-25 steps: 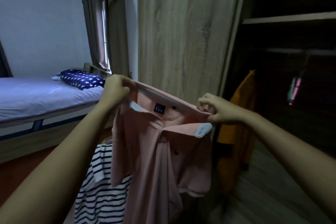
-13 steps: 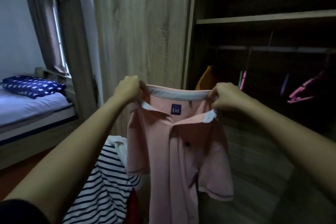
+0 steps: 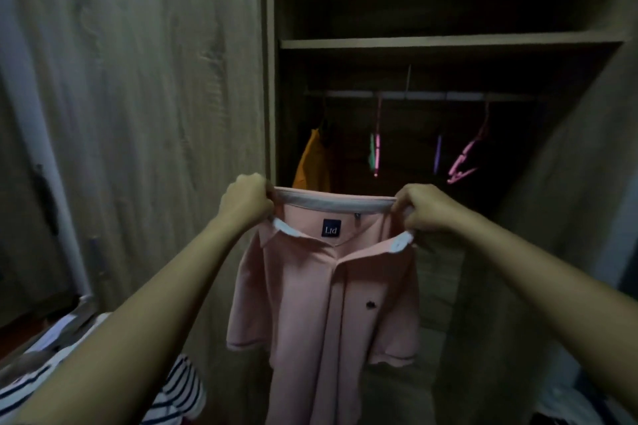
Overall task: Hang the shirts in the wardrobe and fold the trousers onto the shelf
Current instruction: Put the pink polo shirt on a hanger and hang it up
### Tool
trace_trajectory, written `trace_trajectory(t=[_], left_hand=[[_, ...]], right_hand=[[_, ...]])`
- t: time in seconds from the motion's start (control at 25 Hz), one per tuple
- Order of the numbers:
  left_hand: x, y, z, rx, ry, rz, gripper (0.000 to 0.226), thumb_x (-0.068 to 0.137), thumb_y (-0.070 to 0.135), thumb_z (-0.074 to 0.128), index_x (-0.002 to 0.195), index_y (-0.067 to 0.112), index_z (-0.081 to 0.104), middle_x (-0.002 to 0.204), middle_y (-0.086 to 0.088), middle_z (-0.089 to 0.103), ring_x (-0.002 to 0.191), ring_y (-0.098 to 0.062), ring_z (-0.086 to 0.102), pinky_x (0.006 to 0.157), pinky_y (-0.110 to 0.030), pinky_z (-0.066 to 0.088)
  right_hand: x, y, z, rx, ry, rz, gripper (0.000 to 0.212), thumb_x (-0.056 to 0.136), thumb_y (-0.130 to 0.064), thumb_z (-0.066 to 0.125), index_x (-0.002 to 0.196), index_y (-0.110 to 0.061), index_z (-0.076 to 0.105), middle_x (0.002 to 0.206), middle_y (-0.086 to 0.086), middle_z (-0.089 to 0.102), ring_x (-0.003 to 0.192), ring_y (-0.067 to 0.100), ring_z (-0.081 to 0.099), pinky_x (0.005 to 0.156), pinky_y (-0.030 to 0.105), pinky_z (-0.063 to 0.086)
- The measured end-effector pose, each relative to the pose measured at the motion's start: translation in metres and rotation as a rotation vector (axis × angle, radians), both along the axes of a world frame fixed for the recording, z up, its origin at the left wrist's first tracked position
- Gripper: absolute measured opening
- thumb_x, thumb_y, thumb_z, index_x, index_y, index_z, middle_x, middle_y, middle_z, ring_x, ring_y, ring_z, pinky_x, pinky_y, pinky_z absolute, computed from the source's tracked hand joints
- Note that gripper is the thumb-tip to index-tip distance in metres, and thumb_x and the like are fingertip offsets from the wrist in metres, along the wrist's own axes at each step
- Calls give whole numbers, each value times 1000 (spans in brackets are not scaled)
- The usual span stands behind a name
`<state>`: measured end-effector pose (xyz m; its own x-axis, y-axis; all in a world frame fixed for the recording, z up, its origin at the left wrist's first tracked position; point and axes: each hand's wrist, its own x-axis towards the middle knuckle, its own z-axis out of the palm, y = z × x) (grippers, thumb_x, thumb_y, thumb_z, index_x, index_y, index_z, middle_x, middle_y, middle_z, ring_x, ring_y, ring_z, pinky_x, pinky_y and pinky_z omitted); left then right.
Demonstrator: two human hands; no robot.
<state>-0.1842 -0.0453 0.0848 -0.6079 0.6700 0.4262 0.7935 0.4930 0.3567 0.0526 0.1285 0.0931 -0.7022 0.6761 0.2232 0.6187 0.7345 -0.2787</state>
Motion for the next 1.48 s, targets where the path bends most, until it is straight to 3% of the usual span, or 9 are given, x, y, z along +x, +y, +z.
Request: trace_trajectory(t=[0.16,0.44,0.56,0.72,0.84,0.96,1.04,1.2,1.48], left_hand=[[2,33,-10,111,-196,-170,37,74,2,48,57,28,67,84,-3,70,83,-24,63,77,-38,55],[20,87,-11,285,-481,-226,21,67,22,55,67,16,75,78,-6,71,81,-23,62,76,-36,54],[26,127,5,375,-455,-236,23,88,28,56,94,14,74,85,-5,64,78,-18,57,73,-31,47],[31,202,31,409,-526,-246,28,96,28,50,117,13,62,83,-3,63,70,-13,59,60,-25,46],[34,246,42,440,-678,-251,40,98,33,43,130,11,52,116,-13,62,101,-24,60,83,-33,48],[33,277,43,421,-769,-218,50,99,36,36,140,6,38,135,-17,48,122,-31,49,98,-41,41],[33,290,41,402,-796,-216,51,99,33,38,141,4,34,138,-18,45,125,-32,47,99,-40,40],[27,306,39,481,-750,-255,41,98,23,44,137,9,43,127,-14,55,111,-27,57,90,-36,47],[21,281,34,507,-523,-239,28,91,25,52,109,6,64,104,-13,67,97,-26,62,82,-31,47]], right_hand=[[22,5,3,-280,239,-101,23,82,5,58,86,-14,71,102,8,68,73,9,60,50,12,45],[19,7,36,-299,387,-163,33,82,9,40,89,-5,68,49,11,59,27,8,51,28,13,35],[12,16,50,-224,263,-156,33,81,6,42,93,-8,70,65,16,67,31,9,55,31,15,39],[16,28,63,-166,189,-114,32,82,9,43,99,-6,66,76,17,67,30,8,55,30,14,36],[25,38,69,-58,151,-96,32,84,5,46,103,-10,67,93,10,66,43,5,61,35,15,42],[31,54,74,70,129,-82,31,83,1,50,102,-15,68,112,3,61,83,13,65,66,24,56],[36,61,76,86,139,-83,31,82,1,51,102,-15,68,116,1,59,89,15,65,71,28,58],[41,75,66,34,179,-83,30,84,0,54,109,-14,65,117,0,54,77,12,62,41,14,49],[35,92,36,18,250,-86,32,80,-3,57,109,-17,63,121,-1,52,95,16,59,43,10,46]])
